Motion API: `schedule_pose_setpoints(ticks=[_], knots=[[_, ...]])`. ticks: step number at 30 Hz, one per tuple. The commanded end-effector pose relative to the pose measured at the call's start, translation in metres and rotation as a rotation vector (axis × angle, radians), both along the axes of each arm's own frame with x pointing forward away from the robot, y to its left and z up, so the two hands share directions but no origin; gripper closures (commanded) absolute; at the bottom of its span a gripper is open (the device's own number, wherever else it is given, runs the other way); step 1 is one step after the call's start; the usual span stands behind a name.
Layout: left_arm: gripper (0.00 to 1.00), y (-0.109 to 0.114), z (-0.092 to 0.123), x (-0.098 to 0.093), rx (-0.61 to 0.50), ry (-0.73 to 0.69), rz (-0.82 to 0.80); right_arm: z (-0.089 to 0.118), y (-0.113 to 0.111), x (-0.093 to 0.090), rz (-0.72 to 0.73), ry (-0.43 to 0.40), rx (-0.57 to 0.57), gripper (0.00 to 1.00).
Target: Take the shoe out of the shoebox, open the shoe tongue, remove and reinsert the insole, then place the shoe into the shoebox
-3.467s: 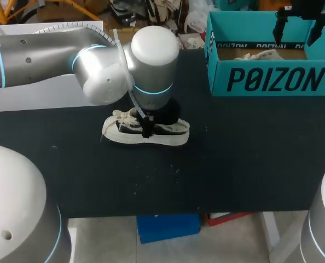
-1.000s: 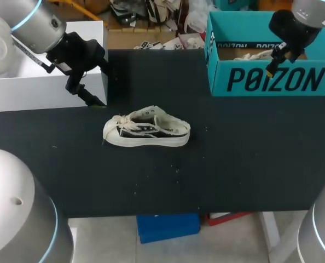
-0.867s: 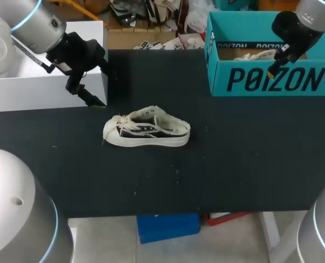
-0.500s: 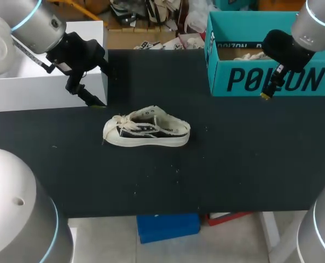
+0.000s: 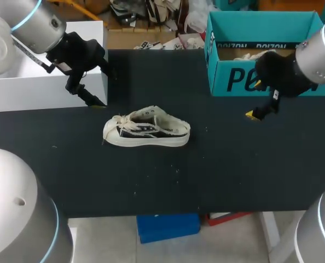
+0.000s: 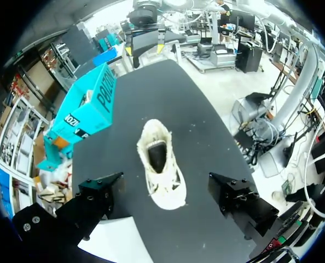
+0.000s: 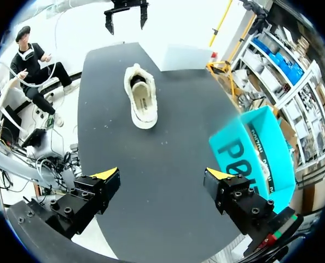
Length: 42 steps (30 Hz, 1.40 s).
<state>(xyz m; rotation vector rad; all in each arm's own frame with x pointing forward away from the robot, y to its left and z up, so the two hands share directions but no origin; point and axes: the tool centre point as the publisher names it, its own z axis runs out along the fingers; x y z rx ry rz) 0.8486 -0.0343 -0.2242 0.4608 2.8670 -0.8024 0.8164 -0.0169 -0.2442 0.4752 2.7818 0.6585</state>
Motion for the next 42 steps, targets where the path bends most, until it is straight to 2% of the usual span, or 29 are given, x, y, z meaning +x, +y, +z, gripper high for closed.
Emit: schedule_pose_setpoints(ticks=[1, 8, 12, 16, 28, 42], knots=[[0.0, 0.0, -0.002, 0.0, -0.003, -0.004, -0.001, -0.003, -0.004, -0.003, 0.028, -0.065, 0.16, 0.0], [0.0, 0.0, -0.002, 0.0, -0.003, -0.004, -0.001, -0.007, -0.008, -0.001, 0.045, -0.084, 0.17, 0.0], [0.0, 0.0, -0.002, 0.0, -0.003, -0.004, -0.001, -0.019, -0.005, 0.005, 0.106, -0.162, 0.276, 0.0], [0.0, 0.0, -0.002, 0.0, -0.003, -0.004, -0.001, -0.034, 0.003, 0.008, 0.137, -0.178, 0.337, 0.0], [0.0, 0.0, -0.002, 0.0, -0.003, -0.004, -0.001, -0.068, 0.049, 0.024, 0.191, -0.132, 0.452, 0.0], [0.0, 0.0, -0.002, 0.0, -0.003, -0.004, -0.001, -0.107, 0.105, 0.033, 0.244, -0.09, 0.49, 0.0]])
